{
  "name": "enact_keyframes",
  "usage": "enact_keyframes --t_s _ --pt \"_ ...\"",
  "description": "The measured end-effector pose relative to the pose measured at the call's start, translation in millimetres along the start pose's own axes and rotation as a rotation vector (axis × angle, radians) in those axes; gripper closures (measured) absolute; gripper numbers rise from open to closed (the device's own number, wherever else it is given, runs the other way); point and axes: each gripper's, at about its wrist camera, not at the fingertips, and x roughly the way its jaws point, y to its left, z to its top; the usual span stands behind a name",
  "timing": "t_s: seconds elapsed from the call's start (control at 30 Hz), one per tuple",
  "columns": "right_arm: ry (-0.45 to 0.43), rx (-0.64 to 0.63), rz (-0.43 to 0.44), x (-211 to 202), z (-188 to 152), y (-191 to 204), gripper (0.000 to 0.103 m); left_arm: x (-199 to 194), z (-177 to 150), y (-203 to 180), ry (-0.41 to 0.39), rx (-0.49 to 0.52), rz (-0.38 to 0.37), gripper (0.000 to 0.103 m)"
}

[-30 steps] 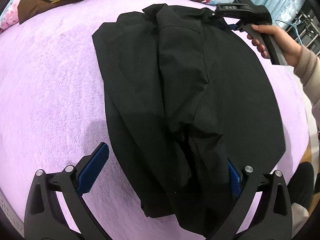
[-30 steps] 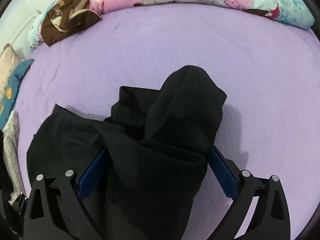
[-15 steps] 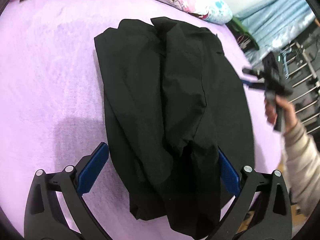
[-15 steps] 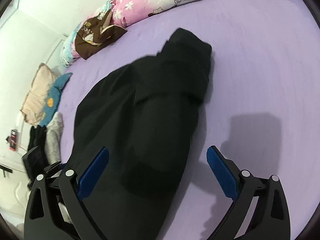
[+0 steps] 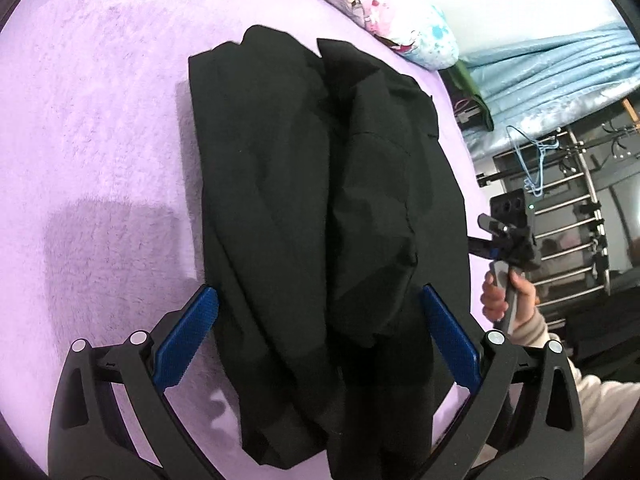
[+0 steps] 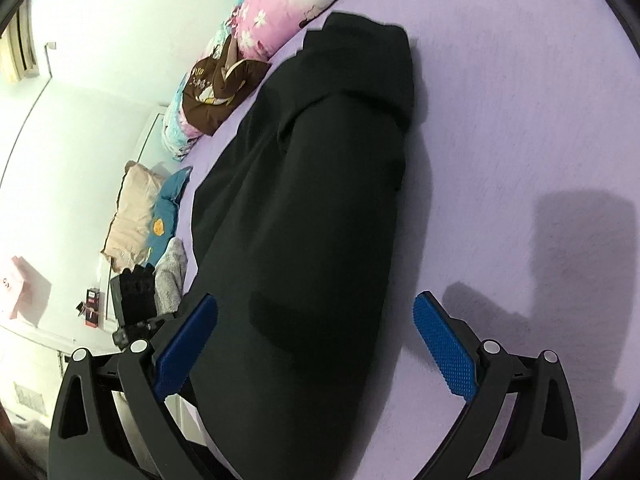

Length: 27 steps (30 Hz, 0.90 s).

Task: Fold large clothes
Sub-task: 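Close both tools on the folded jacket bundle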

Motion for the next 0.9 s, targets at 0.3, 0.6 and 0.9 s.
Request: enact_keyframes --t_s 0.3,0.6,0.9 --pt "0.042 0.002 0.067 32.5 -15.9 -8.6 0.007 6.2 3.5 18.7 0.015 -0.063 -0.048 0.006" --pt "0.052 -0.04 0.135 48.8 -13.4 -9.3 0.005 19.6 3.0 27.3 0.03 -0.092 -0.122 0.005" --pt "0.055 -0.026 0.2 57.8 -8.2 -14.1 0.005 24.4 3.5 34.4 0.014 -0.134 -0.302 0.006"
